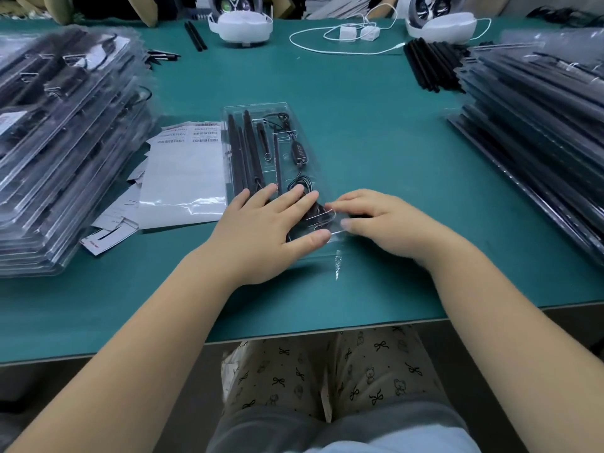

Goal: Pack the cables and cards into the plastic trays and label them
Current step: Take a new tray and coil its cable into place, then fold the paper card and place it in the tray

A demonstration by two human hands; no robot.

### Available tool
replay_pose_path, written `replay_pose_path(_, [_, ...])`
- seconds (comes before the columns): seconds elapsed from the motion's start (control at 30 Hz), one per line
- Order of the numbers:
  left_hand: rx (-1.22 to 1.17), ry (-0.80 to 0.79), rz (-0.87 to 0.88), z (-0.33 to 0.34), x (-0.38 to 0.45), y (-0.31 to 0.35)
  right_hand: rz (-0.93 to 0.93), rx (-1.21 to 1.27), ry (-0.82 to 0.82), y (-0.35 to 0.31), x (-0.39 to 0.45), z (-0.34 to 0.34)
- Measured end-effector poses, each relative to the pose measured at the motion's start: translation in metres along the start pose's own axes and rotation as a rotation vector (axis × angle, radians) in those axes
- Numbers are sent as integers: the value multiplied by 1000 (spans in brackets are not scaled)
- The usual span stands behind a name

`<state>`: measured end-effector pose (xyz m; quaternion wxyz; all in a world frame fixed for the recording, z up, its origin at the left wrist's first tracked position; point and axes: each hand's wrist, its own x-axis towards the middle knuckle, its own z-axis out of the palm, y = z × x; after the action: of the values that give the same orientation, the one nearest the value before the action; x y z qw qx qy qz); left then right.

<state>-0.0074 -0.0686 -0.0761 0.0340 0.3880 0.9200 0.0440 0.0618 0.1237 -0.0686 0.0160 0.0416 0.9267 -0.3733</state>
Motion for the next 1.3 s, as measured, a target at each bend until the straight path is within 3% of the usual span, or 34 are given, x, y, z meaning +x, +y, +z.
replay_pose_path(0.1, [28, -14, 5, 1, 0, 1, 57, 318, 163, 4, -7, -4])
replay_pose_path(0.13, [33, -16, 6, 1, 0, 1, 39, 321, 212, 4, -8, -3])
replay_pose_path(0.27, [60, -16, 19, 3, 0, -1, -140, -125, 149, 3, -13, 3])
replay_pose_path(0.37, [40, 30, 95, 2, -4, -4, -137, -325, 109, 2, -17, 6])
replay_pose_path(0.43, [-356, 144, 124, -2, -10, -4, -99, -357, 135, 2, -23, 8])
replay_pose_path(0.5, [-811, 380, -13, -9, -15, -9, -93, -370, 165, 0, -28, 14])
replay_pose_path(0.53, [-879, 508, -128, -12, -13, -16, -98, -393, 179, -1, -30, 16])
replay_pose_path(0.6, [-731, 587, -405, -19, -8, -36, -105, -423, 187, -4, -33, 19])
replay_pose_path(0.7, [-299, 348, -741, -26, -1, -66, -105, -424, 192, -6, -32, 19])
replay_pose_path(0.8, [-45, 222, -887, -29, -2, -76, -103, -401, 190, -5, -30, 19])
replay_pose_path(0.9, [-146, 225, -864, -29, -3, -84, -108, -343, 206, -5, -30, 19])
replay_pose_path(1.03, [-519, 412, -600, -33, -4, -94, -114, -302, 219, -3, -30, 19])
replay_pose_path(1.1, [-424, 428, -609, -34, -7, -102, -113, -292, 219, -3, -29, 20])
replay_pose_path(1.2, [-64, 218, -730, -30, -6, -119, -105, -282, 219, -3, -29, 20])
replay_pose_path(1.3, [-6, 128, -780, -21, -3, -125, -104, -281, 226, -4, -30, 19])
